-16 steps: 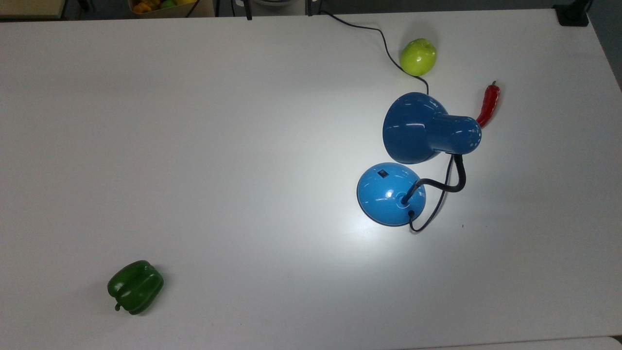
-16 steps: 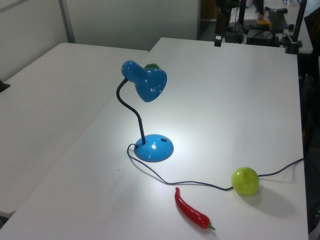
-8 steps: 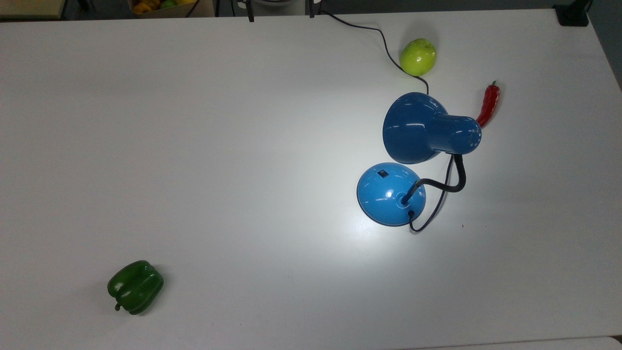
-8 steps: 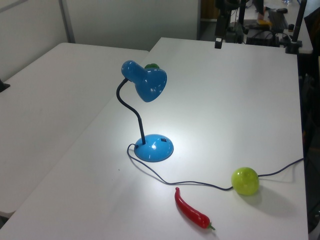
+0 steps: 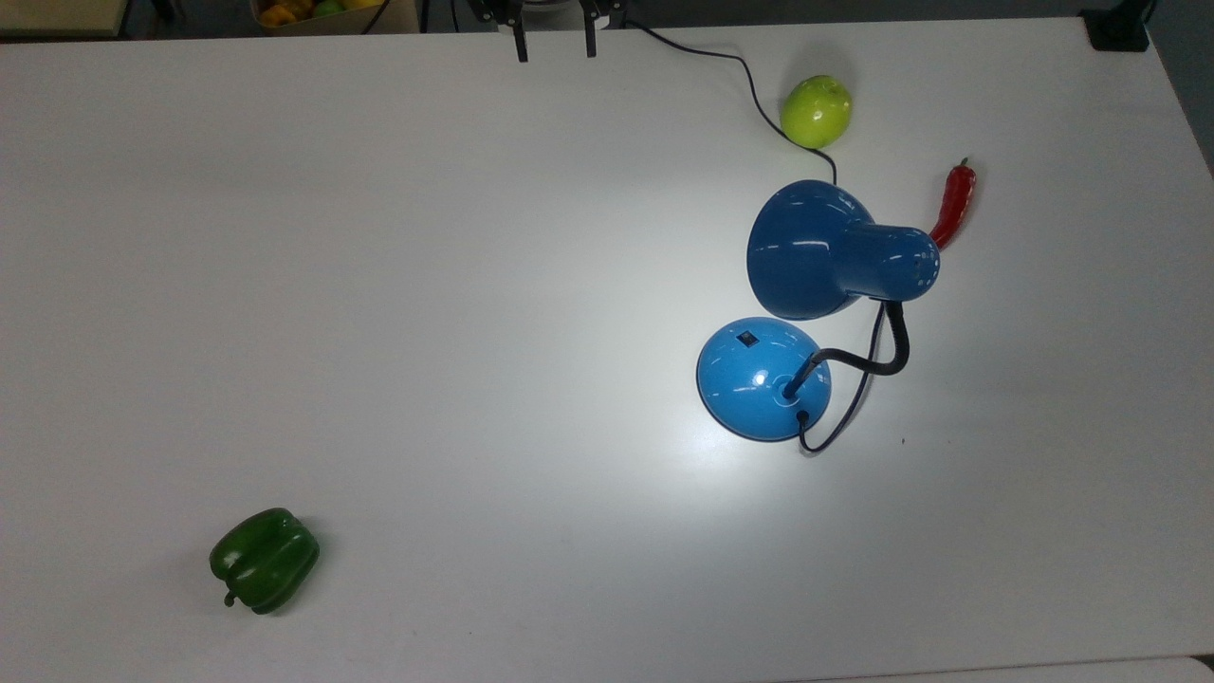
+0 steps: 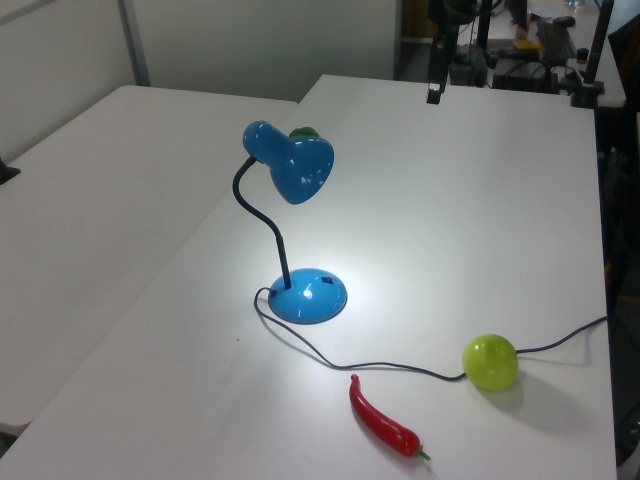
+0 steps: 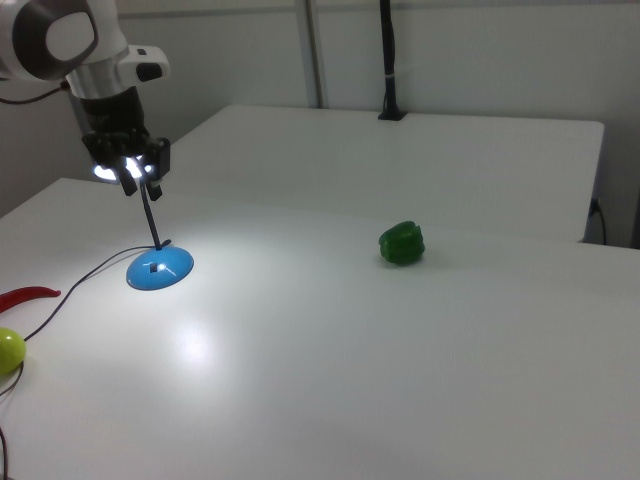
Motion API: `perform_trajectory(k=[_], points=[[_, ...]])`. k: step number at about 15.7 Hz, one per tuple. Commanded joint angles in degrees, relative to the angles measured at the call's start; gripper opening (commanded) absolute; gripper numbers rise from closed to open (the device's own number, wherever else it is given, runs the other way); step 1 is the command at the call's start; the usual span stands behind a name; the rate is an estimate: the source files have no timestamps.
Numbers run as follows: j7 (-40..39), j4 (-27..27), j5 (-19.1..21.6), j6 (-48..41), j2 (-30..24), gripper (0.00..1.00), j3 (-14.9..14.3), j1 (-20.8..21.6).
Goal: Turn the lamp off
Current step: 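Move the gripper down toward the switch on the blue lamp base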
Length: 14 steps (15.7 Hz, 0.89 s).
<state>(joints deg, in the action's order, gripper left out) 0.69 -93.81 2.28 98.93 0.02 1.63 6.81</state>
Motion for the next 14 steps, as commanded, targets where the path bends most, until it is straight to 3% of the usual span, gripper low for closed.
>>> perform_trajectory(k=[1,4,10,14], points=[[-0.86,-1.46,0.18,1.88,-0.55,0.13,-0.05,0.74],[-0.86,-1.55,0.35,1.88,-0.11,0.0,-0.05,1.18],[-0.95,-4.36,0.97,5.92,-0.11,0.0,0.04,1.27],[-0.78,-6.9,0.97,9.86,1.38,0.0,2.4,1.27]])
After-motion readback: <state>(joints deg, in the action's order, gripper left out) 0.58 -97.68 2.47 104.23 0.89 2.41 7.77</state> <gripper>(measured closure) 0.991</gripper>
